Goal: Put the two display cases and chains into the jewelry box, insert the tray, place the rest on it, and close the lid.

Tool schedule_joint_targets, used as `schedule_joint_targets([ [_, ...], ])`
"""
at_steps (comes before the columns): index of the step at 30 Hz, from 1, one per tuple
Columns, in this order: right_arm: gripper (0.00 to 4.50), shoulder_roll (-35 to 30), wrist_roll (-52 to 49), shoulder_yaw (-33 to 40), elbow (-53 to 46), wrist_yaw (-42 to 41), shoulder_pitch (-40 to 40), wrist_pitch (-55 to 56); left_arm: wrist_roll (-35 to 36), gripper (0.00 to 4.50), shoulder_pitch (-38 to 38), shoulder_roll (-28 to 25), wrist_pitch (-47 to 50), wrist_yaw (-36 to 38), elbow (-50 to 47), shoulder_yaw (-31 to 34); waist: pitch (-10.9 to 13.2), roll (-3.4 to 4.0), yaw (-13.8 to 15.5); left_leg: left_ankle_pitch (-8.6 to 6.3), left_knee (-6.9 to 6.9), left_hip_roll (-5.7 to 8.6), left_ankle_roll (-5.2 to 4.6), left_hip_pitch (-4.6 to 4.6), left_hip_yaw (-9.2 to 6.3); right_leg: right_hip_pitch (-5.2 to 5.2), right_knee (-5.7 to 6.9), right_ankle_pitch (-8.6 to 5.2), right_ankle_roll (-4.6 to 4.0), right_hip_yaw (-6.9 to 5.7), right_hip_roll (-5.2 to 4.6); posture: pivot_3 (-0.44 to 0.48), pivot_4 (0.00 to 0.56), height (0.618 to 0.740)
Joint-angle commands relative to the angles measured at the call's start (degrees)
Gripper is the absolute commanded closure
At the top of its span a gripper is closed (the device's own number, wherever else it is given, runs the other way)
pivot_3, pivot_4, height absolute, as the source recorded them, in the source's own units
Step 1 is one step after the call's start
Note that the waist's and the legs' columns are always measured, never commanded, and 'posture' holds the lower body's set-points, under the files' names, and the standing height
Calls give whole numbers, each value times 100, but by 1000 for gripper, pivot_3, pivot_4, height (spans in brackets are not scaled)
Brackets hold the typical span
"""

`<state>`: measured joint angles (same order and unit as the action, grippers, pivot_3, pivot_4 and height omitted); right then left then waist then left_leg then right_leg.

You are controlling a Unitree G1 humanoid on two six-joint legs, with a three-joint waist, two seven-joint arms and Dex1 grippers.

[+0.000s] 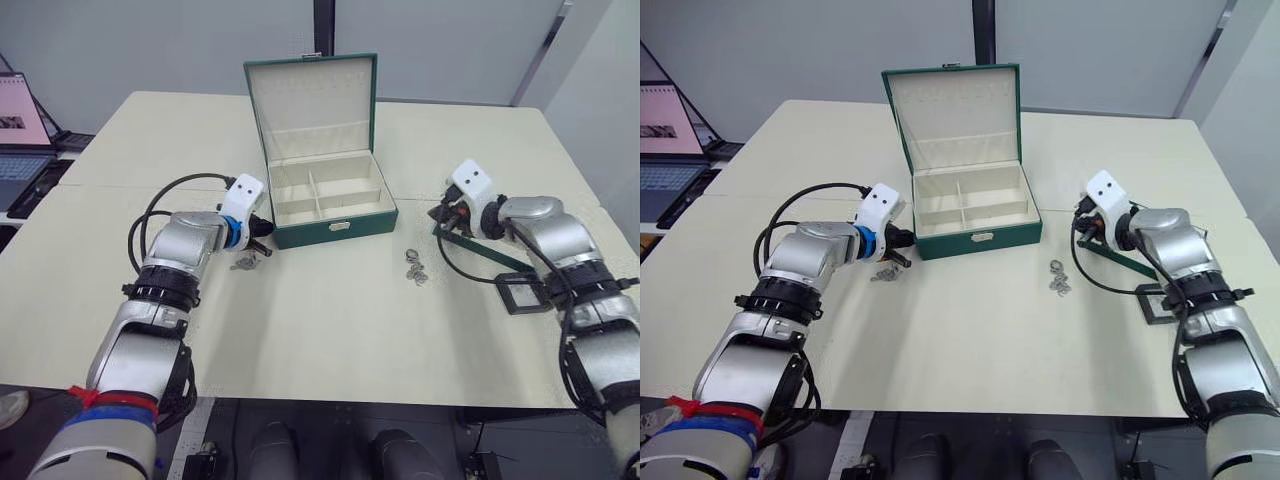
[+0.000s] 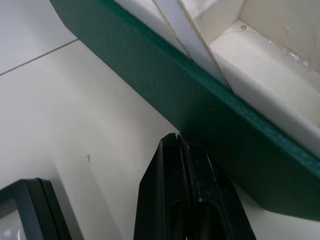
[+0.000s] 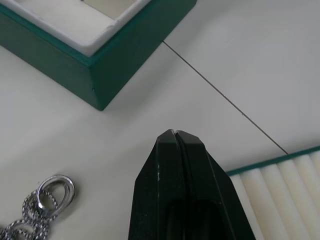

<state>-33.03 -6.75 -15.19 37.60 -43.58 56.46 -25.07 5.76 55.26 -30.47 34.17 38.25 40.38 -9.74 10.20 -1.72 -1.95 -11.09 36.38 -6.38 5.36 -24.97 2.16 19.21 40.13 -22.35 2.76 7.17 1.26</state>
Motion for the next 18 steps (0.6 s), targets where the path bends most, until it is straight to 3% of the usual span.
schedule_joint_targets([
  [1,4488,327,281,136,727,114,390,615,-213,4500,299,135,-366,18,417,33,0,0,1,0,0,1,1,0,0,0,0,0,0,0,0,0,150,737],
  [9,4488,1123,663,328,2106,549,940,1589,-418,4500,526,382,-743,64,959,92,1,2,-1,2,6,0,4,1,-3,2,22,0,0,-18,-7,0,150,737],
  [18,4488,1257,748,515,1865,269,806,1641,-508,4500,522,615,-797,169,828,171,3,5,3,3,32,-1,6,1,-4,9,61,-1,2,-32,-11,0,150,737],
])
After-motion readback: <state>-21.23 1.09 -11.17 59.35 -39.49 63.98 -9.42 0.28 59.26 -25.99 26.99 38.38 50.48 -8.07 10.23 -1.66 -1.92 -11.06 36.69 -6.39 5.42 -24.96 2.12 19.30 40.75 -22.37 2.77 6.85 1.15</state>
